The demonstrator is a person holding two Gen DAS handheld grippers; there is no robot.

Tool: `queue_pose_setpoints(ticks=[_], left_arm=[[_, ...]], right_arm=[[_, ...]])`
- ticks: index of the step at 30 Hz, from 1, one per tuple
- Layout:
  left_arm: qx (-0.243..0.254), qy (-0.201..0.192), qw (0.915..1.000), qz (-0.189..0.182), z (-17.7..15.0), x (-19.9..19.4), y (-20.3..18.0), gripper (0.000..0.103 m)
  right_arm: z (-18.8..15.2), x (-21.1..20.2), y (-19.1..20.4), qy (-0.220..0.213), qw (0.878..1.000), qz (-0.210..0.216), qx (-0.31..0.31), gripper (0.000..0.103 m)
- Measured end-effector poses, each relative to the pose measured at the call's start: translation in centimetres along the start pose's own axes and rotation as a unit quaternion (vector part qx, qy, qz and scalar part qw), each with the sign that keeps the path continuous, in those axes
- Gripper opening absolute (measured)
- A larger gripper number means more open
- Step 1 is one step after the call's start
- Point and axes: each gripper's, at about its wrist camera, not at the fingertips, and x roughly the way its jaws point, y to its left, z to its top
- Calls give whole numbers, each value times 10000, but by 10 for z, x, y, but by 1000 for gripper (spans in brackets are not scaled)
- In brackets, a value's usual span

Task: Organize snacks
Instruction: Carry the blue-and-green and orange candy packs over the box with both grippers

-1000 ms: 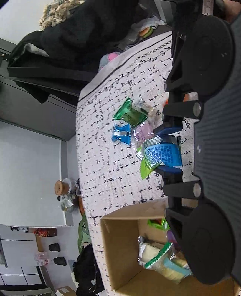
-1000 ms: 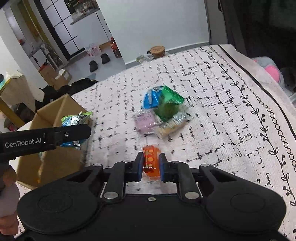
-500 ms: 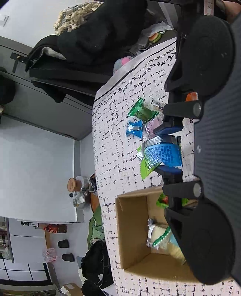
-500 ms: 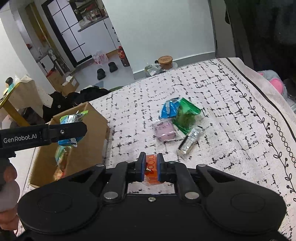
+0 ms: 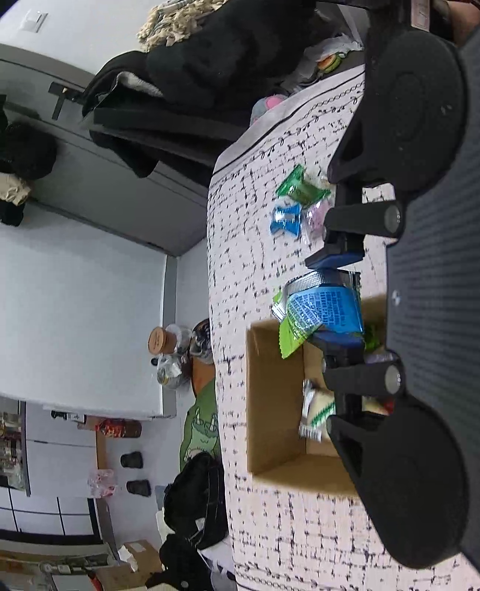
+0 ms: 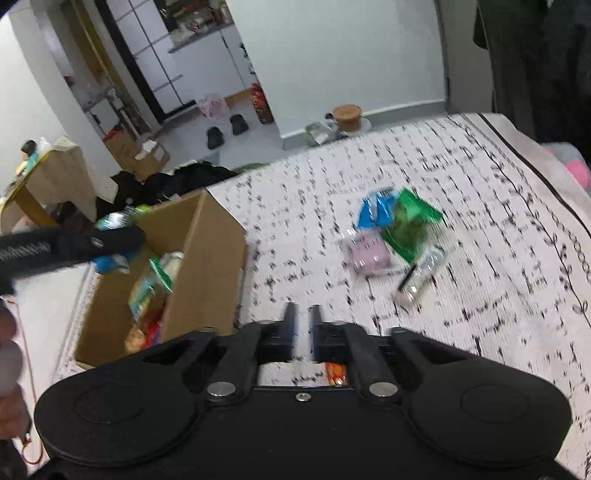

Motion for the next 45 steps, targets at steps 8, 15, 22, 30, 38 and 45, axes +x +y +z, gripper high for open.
queue_pose_setpoints(ticks=[8,15,22,30,38,45], left_arm=[[-197,119,9993,282,-7,-3,29,34],[-281,299,9980,490,-18,-5,50,34],[-458,497,9962,543,-25,0,64,38],[-689,488,9949,548,-31,-7,74,40],[-838,322,9944,562,-30,-22,82,46],[-876,207,9946,526,-29,-31,85,50]], right_arm=[[-19,27,-1,329,9990,-302,42,42],[-30,53,-2,923,9950,-379,34,17],[-17,32,12,623,9980,-87,-24,17],[4,8,37,289,9990,338,-36,17],[24,-9,65,8,9971,759,-43,17],[29,-4,87,36,9949,1001,-85,17]])
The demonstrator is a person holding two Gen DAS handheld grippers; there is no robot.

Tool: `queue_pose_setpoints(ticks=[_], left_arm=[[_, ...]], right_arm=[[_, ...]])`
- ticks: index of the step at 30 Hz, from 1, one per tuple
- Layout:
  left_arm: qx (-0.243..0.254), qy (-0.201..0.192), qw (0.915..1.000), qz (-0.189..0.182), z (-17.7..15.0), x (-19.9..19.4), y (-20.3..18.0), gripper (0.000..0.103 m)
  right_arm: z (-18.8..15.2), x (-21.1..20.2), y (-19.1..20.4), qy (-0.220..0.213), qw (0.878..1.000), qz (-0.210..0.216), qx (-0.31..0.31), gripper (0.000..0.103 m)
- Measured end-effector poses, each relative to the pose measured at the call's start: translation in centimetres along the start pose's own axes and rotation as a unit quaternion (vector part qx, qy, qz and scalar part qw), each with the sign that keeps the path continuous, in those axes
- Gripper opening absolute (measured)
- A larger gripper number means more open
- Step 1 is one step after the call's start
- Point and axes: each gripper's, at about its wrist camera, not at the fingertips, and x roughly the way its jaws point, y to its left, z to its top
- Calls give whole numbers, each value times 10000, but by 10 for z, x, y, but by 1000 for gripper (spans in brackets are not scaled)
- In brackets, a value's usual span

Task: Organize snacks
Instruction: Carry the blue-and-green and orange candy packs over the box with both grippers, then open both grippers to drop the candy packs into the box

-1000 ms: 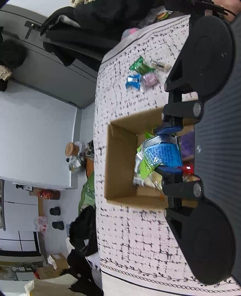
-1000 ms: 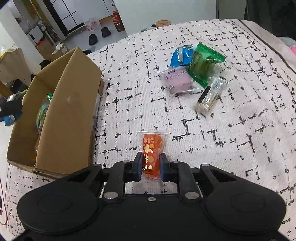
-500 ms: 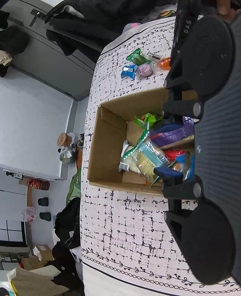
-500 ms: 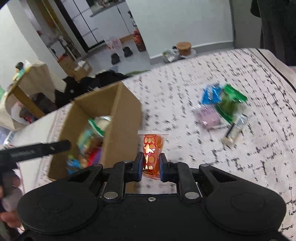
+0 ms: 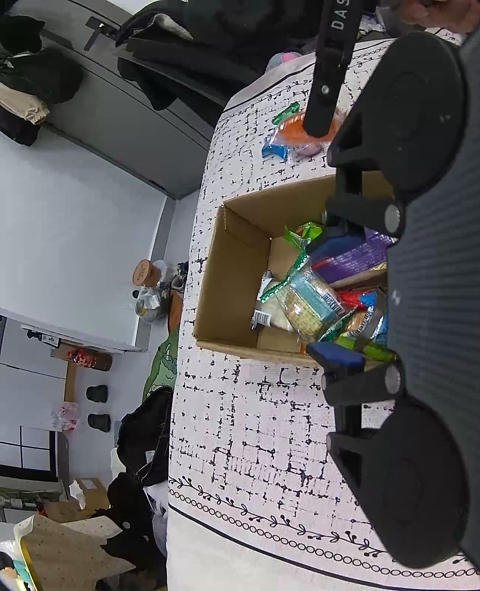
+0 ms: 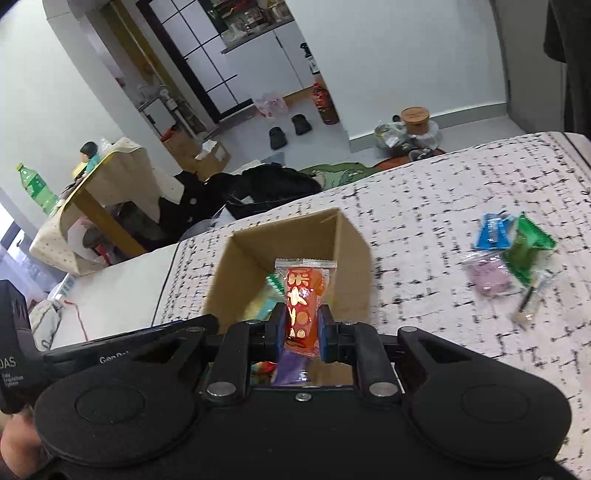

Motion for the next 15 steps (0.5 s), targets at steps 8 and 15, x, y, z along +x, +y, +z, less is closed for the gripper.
queue_pose_setpoints(ticks=[8,15], left_arm=[[-55,-37,10000,-49,-1,-5,6,52],[-40,-57,9999,-101,1,-9,8,52]], right_arm=[[-5,11,9,114,9999,-10,41,35],[-5,0,-2,-8,9997,-168,159,37]])
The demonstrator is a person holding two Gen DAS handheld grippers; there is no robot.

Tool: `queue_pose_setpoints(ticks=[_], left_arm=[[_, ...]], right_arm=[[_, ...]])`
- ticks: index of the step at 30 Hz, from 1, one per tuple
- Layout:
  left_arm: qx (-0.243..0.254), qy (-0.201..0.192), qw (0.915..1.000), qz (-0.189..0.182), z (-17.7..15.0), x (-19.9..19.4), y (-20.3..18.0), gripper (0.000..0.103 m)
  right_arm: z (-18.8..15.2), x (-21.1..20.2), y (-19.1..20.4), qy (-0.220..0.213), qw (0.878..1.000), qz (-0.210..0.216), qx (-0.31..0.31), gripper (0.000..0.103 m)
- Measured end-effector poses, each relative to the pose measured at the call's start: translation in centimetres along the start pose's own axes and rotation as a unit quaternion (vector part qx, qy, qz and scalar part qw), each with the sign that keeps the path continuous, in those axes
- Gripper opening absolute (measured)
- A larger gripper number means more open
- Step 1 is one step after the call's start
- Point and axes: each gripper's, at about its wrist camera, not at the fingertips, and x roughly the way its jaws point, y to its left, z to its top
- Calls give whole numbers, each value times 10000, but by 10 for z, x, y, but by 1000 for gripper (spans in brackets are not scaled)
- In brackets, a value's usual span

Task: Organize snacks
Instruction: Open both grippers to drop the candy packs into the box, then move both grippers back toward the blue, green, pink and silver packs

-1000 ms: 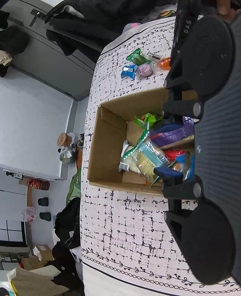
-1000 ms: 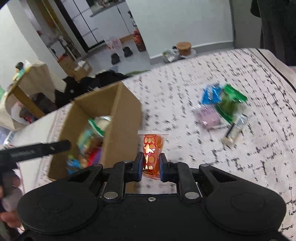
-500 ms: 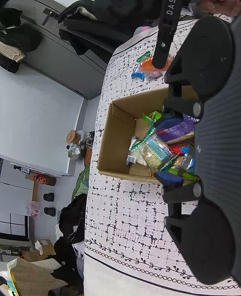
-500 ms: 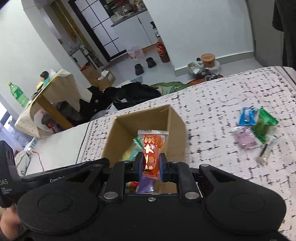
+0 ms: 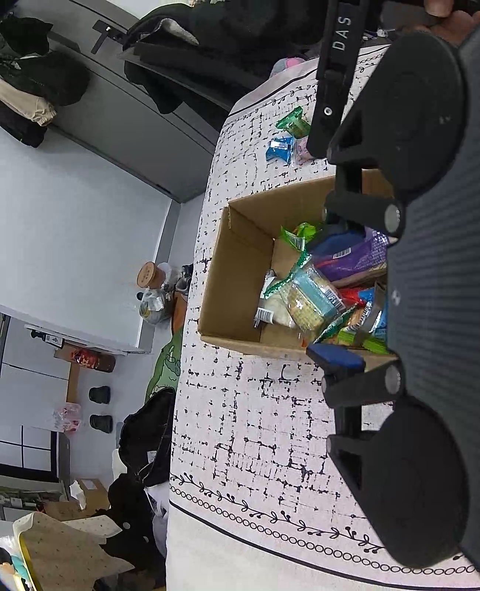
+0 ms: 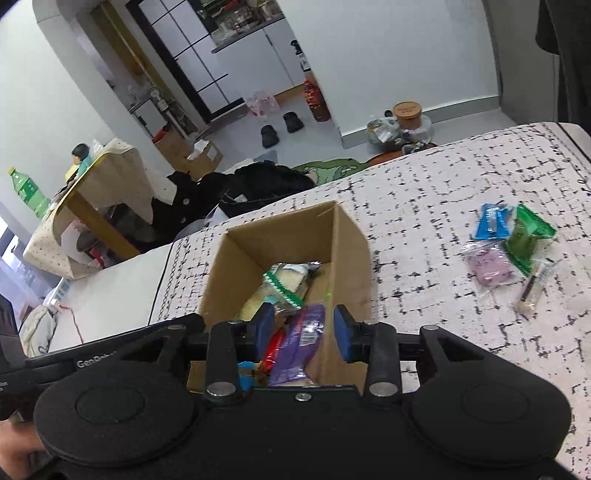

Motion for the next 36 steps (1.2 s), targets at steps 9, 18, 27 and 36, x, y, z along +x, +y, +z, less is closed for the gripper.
queue_pose_setpoints(ticks=[9,18,27,36], left_arm=[[202,74,9997,-128,-1,0,-18,77],[449,67,9987,-236,-1,2,-42,90],[914,83,9950,-405,-2,7,-74,101],[1157,146,9922,-451,2,17,-98,102]], right_arm=[[-6,-15,-20,-45,9995,-284,109,49],[-10,-38,-40,-205,9986,-481,100,77],[-10,-54,-61,-319,9972,-663,137,100],[-10,-64,-88,-393,9956,-783,322,103]])
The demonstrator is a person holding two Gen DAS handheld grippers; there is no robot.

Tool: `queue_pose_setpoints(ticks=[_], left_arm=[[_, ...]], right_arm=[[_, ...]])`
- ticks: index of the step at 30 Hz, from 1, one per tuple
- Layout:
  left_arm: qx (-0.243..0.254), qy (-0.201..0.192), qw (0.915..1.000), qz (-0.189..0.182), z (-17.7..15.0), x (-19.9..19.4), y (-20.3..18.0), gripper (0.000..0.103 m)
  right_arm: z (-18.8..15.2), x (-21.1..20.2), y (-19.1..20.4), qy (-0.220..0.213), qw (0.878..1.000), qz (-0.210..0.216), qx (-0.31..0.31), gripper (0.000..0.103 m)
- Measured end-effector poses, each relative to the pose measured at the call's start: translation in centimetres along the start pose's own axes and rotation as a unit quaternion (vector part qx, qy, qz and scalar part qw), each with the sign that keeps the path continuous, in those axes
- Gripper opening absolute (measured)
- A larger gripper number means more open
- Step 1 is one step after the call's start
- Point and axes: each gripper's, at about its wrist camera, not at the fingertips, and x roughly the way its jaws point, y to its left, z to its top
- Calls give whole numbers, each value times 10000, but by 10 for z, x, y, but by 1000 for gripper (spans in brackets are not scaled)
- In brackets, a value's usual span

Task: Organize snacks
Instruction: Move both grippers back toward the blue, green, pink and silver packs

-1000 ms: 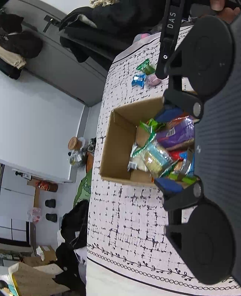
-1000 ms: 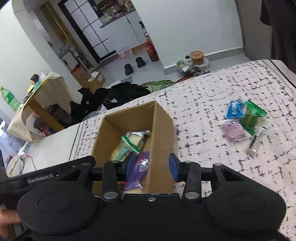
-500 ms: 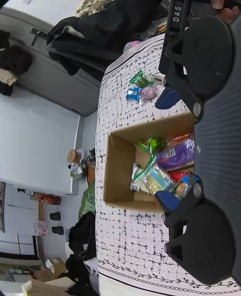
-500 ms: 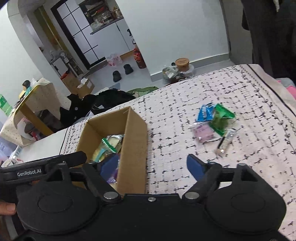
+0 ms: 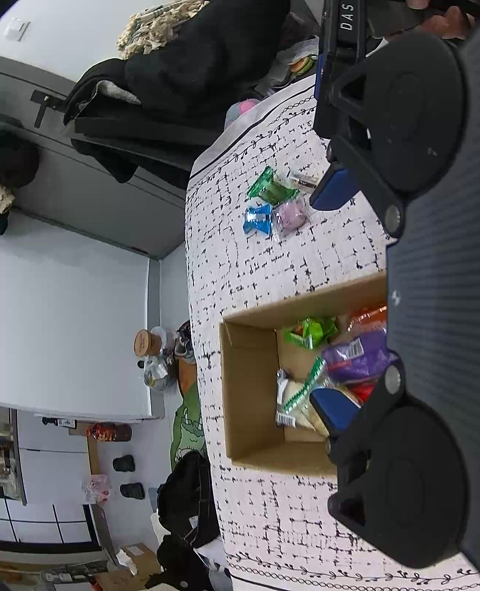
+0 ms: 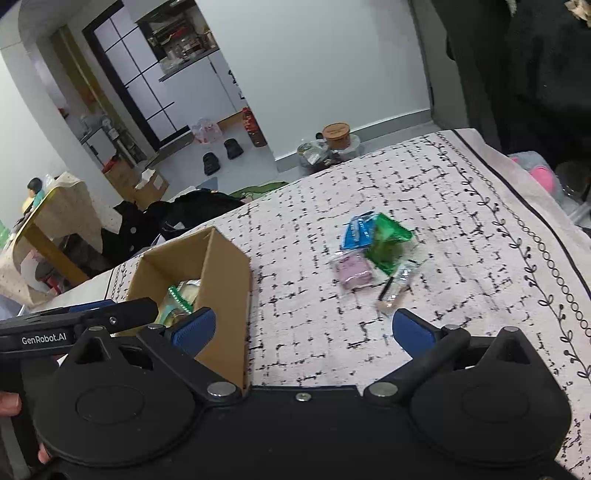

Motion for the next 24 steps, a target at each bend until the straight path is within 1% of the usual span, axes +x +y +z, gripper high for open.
queue_pose_setpoints(ticks=[6,13,19,22,24], left_arm=[[-46,40,10000,16,7,10,-14,102],[86,105,9998,-117,10,24,-35,102],[237,84,9995,-189,14,37,-57,100],[252,119,9993,-260,16,46,-66,100],[244,121,9992,-287,18,53,-72,99]], right_arm=[[1,-3,-21,-48,9998,-110,163,103],[3,-4,-46,-116,9991,-189,366,103],[3,-3,-65,-153,9984,-258,487,103],[4,0,-75,-145,9977,-280,602,98],[5,3,-80,-108,9973,-242,681,90]])
